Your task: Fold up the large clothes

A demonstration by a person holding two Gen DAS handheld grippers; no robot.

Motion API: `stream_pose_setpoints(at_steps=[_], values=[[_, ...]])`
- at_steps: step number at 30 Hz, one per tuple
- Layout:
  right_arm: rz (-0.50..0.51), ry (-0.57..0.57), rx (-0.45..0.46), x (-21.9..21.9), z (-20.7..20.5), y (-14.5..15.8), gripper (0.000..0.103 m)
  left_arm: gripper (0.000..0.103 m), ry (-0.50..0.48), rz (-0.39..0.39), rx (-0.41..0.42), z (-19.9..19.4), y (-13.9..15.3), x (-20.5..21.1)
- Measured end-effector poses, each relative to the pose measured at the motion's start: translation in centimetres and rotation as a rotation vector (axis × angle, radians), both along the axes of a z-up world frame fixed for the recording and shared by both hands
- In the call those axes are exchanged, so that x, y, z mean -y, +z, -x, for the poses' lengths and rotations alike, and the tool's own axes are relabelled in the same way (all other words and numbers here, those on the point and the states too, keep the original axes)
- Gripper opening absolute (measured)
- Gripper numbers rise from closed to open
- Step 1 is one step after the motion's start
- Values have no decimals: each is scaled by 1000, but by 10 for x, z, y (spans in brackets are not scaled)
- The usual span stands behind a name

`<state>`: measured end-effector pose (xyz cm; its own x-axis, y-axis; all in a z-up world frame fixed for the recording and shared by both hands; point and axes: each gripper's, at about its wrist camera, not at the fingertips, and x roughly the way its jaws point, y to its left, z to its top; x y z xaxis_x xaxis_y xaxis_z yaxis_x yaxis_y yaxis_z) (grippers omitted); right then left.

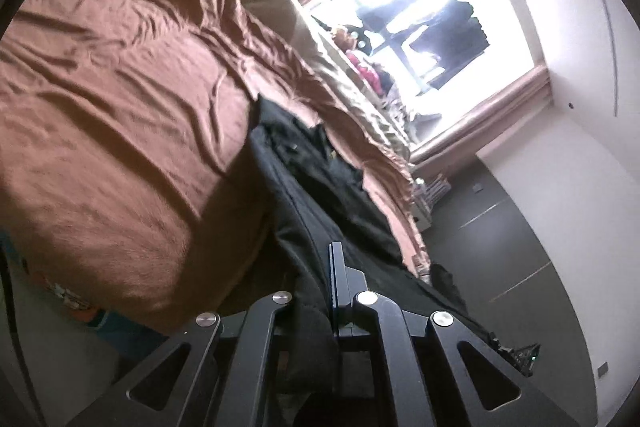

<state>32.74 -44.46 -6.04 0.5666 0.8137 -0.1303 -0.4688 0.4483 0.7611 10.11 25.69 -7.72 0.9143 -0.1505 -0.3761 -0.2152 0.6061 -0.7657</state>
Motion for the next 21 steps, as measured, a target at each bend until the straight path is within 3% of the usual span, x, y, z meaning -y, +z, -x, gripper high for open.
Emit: stream_pose_setpoints(at_steps=[8,21], values=[[-23,23,61,12,36,-3,0,3,5,-27,69,50,32,15],[-19,49,129,8,40,-5,0,3,15,-68,139,96,65,30]])
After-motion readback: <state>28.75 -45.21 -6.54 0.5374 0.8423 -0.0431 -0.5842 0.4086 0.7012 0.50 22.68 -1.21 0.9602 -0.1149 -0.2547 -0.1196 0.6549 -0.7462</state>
